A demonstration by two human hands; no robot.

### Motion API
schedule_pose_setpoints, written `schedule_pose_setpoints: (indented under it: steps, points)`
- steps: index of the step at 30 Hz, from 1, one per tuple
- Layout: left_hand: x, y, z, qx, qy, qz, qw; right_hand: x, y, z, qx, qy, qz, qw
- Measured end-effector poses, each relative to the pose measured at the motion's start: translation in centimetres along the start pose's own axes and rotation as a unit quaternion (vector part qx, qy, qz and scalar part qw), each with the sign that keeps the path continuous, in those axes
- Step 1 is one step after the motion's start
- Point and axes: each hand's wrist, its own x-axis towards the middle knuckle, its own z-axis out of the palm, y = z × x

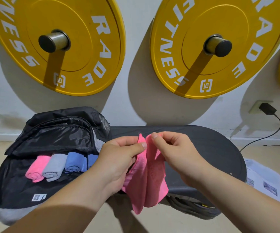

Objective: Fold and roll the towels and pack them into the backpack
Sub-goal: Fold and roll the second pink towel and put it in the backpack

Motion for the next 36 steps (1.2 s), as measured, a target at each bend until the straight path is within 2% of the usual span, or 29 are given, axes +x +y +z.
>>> schedule_pose_setpoints:
  steps: [3,8,14,20,25,28,31,34,36]
  points:
    - [-0.2,0.1,-0.1,0.052,-0.014,0.033,0.998,0.1,0.1,-0.3,-0.057,0.020,-0.020,0.998]
    - [-0.7,-0.3,0.4,0.141,0.006,0.116,0.983,0.0,-0.2,-0.4,0.025,0.056,0.037,0.997]
    - [-0.9,-0.3,0.5,0.220,0.002,0.178,0.959,-0.3,-0.4,0.0,0.080,0.041,0.071,0.993]
    - [-0.7,-0.6,0.4,0.223,0.027,0.175,0.959,-1.2,-1.6,0.3,0.108,-0.067,0.076,0.989]
    - [-0.8,-0.4,0.4,0.174,0.029,0.151,0.973,-2.0,-2.4,1.3,0.149,-0.110,0.069,0.980]
    - [-1.0,-0.1,0.3,0.178,0.013,0.171,0.969,-2.0,-2.7,1.3,0.192,-0.146,0.072,0.968]
    - [-0.6,0.3,-0.3,0.181,0.022,0.178,0.967,-1.1,-1.9,0.5,0.121,-0.108,0.074,0.984]
    - [-0.1,0.9,-0.8,0.162,0.002,0.153,0.975,0.1,-0.4,-0.6,-0.078,-0.008,0.005,0.997]
    - [-0.2,1.4,-1.0,0.147,-0.040,0.150,0.977,0.5,0.3,-1.2,-0.115,-0.026,-0.025,0.993]
